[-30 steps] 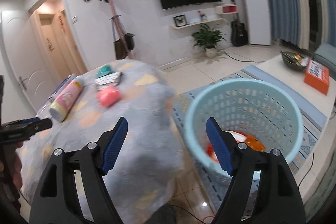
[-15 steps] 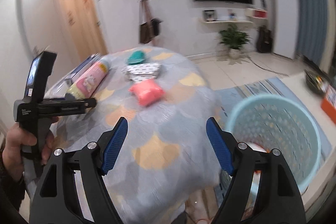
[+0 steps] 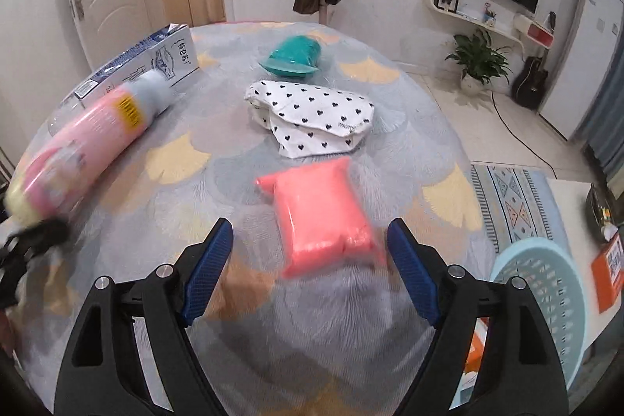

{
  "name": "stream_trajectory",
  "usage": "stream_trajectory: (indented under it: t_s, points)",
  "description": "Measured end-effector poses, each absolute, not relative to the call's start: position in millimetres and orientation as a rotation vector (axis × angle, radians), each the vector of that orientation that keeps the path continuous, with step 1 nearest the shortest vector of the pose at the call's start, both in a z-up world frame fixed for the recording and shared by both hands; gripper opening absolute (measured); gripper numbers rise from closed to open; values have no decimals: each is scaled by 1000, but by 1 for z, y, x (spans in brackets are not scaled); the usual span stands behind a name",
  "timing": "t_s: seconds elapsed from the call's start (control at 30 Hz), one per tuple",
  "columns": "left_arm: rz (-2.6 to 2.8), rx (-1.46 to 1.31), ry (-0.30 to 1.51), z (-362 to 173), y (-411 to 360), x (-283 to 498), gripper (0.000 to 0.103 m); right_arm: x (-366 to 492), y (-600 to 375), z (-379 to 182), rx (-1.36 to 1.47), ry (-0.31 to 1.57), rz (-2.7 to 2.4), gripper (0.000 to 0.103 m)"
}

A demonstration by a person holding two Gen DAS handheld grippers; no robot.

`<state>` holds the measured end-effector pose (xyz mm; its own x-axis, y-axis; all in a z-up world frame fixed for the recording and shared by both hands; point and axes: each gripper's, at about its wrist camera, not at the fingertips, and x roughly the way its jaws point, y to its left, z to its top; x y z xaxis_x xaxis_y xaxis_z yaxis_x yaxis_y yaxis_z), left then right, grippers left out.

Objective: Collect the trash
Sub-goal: 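Grasp the pink yogurt bottle with the left tool while the right tool grasps the pink pouch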

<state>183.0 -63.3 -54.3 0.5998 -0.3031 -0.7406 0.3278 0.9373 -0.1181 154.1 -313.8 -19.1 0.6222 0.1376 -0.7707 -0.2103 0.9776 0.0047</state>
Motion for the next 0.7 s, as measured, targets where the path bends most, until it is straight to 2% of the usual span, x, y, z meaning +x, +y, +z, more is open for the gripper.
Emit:
stream_trajectory:
  t_s: [0.07,0.13,0.3,0.5,0.7]
  points:
    - [-375,28,841,-52,-59,175,49,157,-316,-18,-73,873,190,74]
    - [-382,26,817,-46,-55,165,49,153,-317,-16,-77,855,174,39]
    - [-410,31,729,-33,-45,145,49,120,-312,-13,-25,810,176,35]
    - [-401,-18,667,-22,-24,130,48,55,-309,1,126,677,211,34]
    - [-402,-49,565,9,-11,109,47,26,-301,11,130,649,227,34]
